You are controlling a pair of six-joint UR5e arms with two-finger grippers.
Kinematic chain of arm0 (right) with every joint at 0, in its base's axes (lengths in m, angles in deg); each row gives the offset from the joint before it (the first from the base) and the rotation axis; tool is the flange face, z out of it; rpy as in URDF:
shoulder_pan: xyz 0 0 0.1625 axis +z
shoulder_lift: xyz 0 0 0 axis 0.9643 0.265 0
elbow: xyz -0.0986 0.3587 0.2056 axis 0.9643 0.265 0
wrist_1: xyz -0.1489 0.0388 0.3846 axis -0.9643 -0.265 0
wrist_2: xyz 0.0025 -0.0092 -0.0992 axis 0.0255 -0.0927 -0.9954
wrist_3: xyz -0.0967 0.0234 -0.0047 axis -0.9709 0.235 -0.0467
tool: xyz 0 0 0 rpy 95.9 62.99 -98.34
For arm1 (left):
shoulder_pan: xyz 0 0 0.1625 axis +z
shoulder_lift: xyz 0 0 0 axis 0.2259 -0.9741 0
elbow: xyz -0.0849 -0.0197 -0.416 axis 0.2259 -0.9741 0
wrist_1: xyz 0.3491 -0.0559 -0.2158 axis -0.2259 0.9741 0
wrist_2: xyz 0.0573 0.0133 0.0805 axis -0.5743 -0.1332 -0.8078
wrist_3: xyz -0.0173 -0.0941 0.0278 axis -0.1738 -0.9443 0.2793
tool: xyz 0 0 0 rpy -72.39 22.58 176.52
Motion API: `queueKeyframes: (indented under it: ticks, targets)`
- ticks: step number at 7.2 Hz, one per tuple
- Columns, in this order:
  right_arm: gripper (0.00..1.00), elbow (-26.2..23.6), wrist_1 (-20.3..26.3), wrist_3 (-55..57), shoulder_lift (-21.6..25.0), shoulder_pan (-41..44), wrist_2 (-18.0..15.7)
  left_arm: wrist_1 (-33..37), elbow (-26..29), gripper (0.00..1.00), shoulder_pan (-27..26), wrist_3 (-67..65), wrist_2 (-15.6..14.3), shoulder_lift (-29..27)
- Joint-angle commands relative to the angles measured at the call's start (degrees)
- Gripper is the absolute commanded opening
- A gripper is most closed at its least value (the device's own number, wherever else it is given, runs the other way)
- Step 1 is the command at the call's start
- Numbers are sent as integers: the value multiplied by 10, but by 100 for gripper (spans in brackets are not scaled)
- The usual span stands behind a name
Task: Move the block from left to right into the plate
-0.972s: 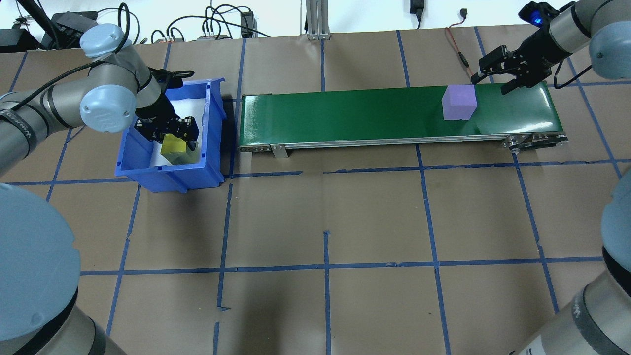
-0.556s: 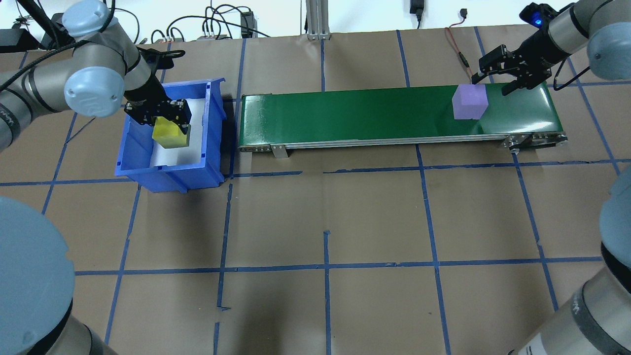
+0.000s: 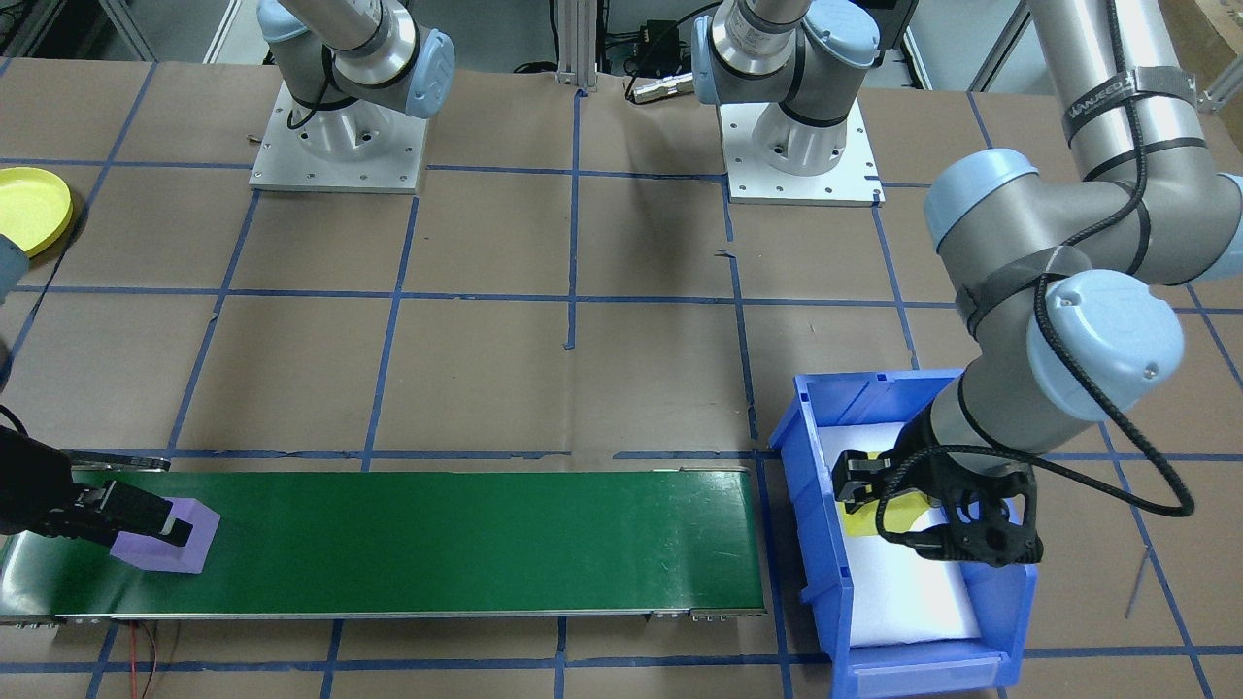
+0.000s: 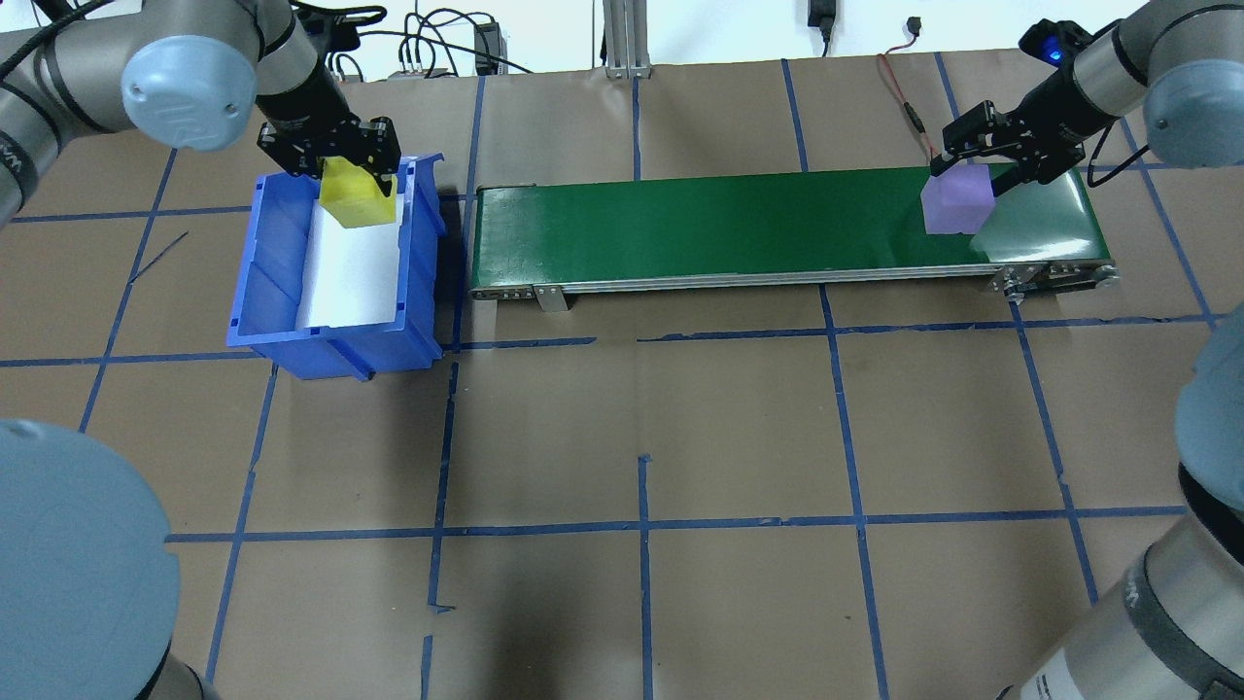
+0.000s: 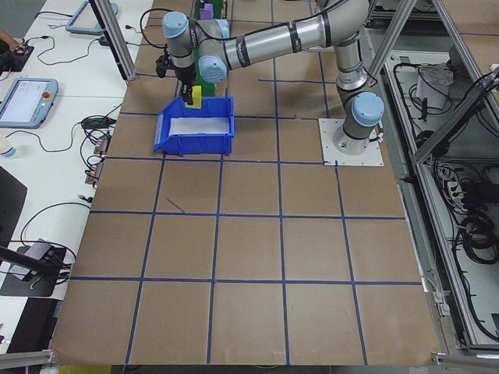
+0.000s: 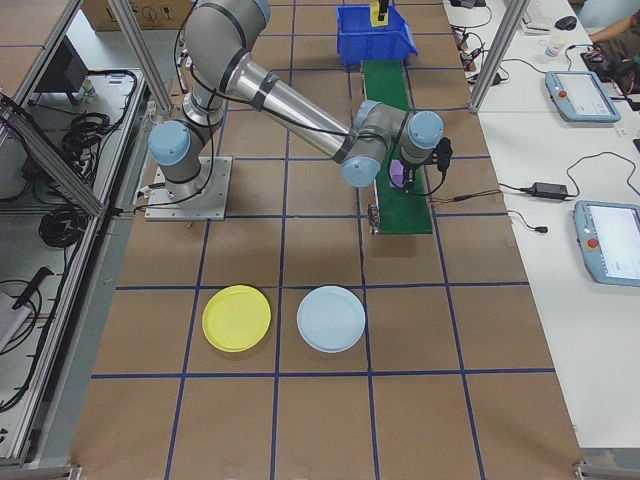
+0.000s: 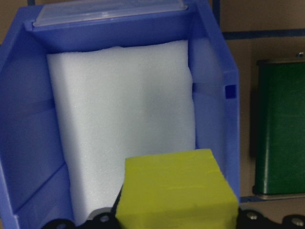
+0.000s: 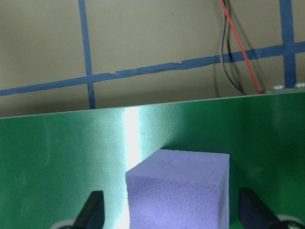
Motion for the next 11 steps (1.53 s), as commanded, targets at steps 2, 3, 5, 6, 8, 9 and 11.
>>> queueKeyframes:
  ticks: [2, 3, 5, 6, 8, 9, 11]
  targets:
    - [99, -1, -22, 0, -17, 0, -32, -19, 12, 53, -89, -75, -3, -28]
    - [78, -7, -25, 0, -17, 0, -78, -57, 12, 53, -109, -91, -3, -51]
    - [21, -7, -25, -3, 0, 0, -159, -74, 3, 53, -123, -104, -3, -74]
    - [21, -1, -25, -10, 10, 0, -160, -96, -2, 53, -123, -104, -2, -79]
    - [21, -11, -23, -102, 46, -17, -228, -113, -13, 100, -124, -95, -3, -79]
    - [20, -22, -19, -178, 62, -75, -233, -113, -12, 100, -123, -95, -2, -77]
    - [20, -51, -25, -339, 68, -200, -222, -100, -11, 100, -127, -97, 1, -1]
